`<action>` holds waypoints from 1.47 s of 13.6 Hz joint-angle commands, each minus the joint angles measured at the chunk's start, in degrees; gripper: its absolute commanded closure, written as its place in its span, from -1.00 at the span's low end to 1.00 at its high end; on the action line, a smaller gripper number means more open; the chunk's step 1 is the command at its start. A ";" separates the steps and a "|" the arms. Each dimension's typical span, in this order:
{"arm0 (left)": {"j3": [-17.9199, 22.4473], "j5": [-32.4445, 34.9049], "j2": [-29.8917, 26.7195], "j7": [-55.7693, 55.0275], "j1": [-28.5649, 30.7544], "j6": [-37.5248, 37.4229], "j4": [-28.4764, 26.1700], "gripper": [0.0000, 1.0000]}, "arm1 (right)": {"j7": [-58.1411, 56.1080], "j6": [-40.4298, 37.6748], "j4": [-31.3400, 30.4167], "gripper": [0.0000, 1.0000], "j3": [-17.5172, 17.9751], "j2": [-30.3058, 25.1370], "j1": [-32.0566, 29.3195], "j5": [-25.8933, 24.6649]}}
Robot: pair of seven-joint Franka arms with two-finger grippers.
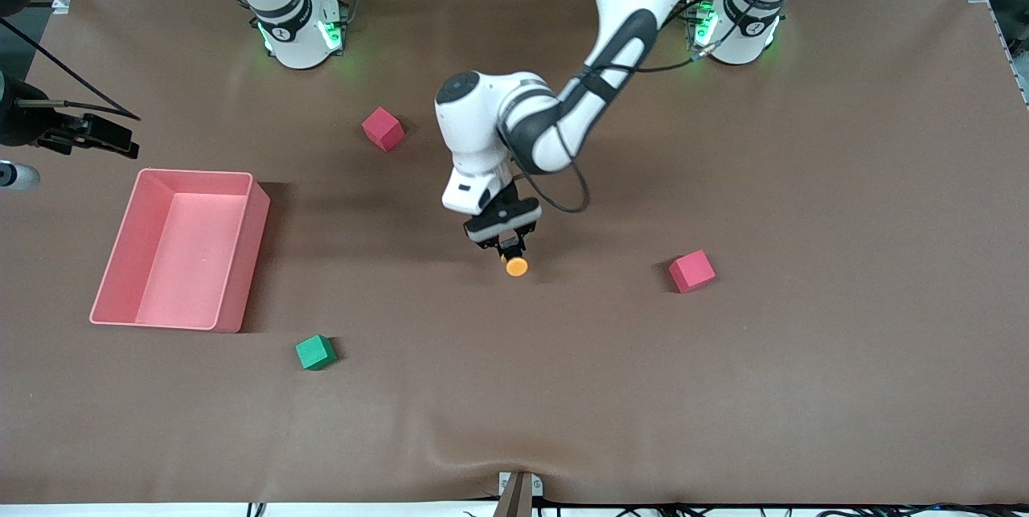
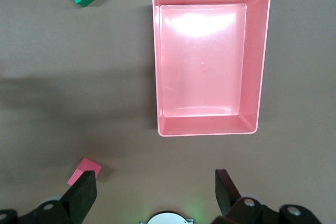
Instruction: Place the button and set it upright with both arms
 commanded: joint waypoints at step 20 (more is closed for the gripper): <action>1.67 34.93 6.94 -37.79 -10.95 -15.98 -4.43 0.99 | 0.77 0.22 -0.11 -1.00 0.29 0.22 0.08 -0.93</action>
